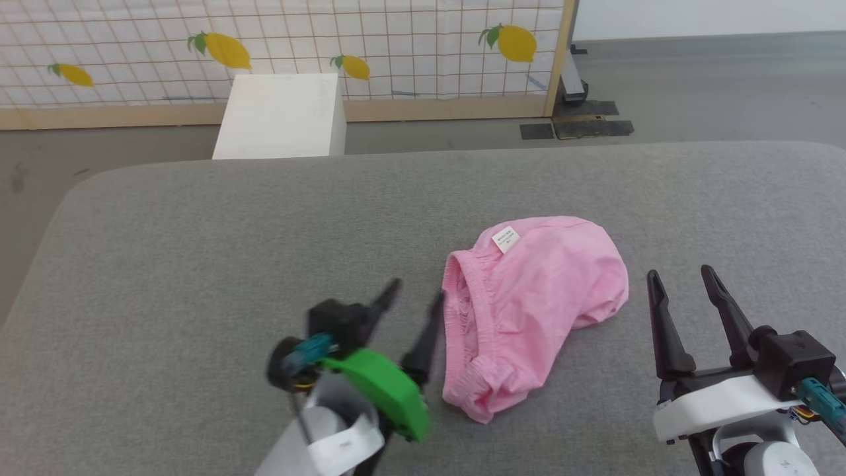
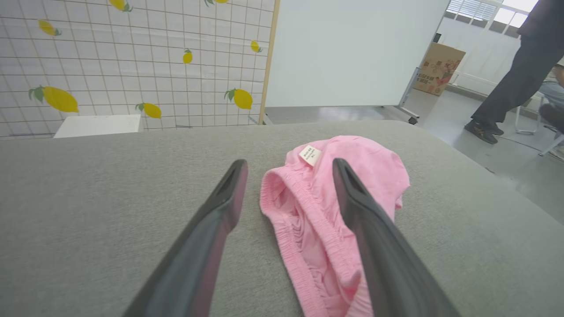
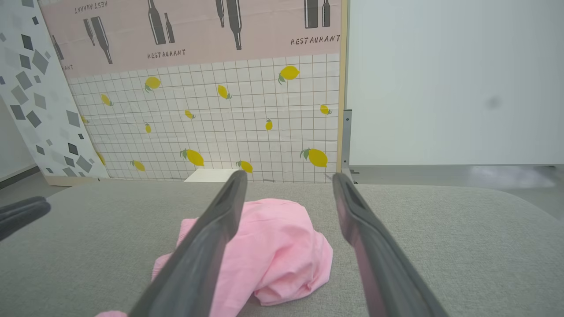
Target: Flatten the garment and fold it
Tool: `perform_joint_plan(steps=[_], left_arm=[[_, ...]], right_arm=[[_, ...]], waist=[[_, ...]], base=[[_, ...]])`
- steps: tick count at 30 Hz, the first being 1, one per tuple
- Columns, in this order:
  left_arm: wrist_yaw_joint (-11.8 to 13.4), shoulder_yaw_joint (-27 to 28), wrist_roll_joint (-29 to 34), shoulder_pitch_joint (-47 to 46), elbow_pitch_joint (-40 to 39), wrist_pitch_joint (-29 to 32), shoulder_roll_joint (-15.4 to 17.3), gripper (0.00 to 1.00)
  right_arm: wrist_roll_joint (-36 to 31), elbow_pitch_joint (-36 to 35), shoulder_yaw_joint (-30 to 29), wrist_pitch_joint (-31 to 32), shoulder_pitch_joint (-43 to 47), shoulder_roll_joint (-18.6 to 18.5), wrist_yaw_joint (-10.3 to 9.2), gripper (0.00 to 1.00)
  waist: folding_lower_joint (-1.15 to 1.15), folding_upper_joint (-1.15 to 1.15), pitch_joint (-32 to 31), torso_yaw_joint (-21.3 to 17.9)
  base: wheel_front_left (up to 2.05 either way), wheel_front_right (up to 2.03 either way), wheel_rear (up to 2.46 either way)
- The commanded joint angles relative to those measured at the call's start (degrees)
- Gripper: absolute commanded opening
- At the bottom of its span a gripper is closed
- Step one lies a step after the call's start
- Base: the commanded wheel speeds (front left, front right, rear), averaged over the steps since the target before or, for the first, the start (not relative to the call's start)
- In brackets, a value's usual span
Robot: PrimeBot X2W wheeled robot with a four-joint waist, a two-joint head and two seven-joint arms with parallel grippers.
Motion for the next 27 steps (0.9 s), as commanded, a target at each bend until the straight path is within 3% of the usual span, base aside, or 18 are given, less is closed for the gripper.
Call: perform_joint_plan(steps=[1,6,11,15,16,17,23,27], left_arm=[[-0.62,-2.05,-1.74,-1.62,1.46,2.42,-0.29,1.00],[-1.09,-7.94,-5.29,-4.70,6.15,12.21,-0.70,1.00],[1.03,-11.52,-8.28,-6.18,9.51,23.93,-0.79,1.00],[0.98,-13.73,-9.99,-6.41,9.65,31.45,-0.80,1.00],[0.93,-13.87,-10.28,-6.43,9.22,32.06,-0.80,0.62],[0.93,-13.74,-10.48,-6.43,8.01,31.96,-0.61,0.00],[2.98,-9.67,-11.13,-5.34,4.14,25.08,0.36,0.00],[7.15,-3.38,-11.95,-3.15,0.72,17.77,1.99,0.00]], right_arm=[[0.33,0.08,0.33,-0.26,0.37,0.03,-0.09,1.00],[0.61,0.55,1.05,-0.52,0.01,0.03,-0.09,1.00],[0.78,1.12,1.46,-0.73,-0.21,0.03,-0.09,1.00],[0.94,1.34,1.70,-0.90,-0.20,0.03,-0.09,1.00],[0.97,1.37,1.74,-0.91,-0.17,0.03,-0.09,1.00],[1.04,1.41,1.76,-0.97,-0.20,0.03,-0.09,1.00],[0.86,1.56,2.14,-0.84,-0.42,0.03,-0.09,1.00],[0.79,1.35,2.15,-0.73,-0.34,0.03,-0.09,1.00]], waist=[[0.00,0.00,0.46,-0.72],[0.00,0.00,1.27,-2.14],[0.00,0.00,1.66,-3.12],[0.00,0.00,1.63,-3.42],[0.00,0.00,1.63,-3.42],[0.00,0.00,1.63,-3.27],[0.00,0.00,1.25,-2.15],[0.00,0.00,0.95,-1.15]], base=[[0.00,0.00,0.00],[0.00,0.00,0.00],[0.00,0.00,0.00],[0.00,0.00,0.00],[0.00,0.00,0.00],[0.00,0.00,0.00],[0.00,0.00,0.00],[0.00,0.00,0.00]])
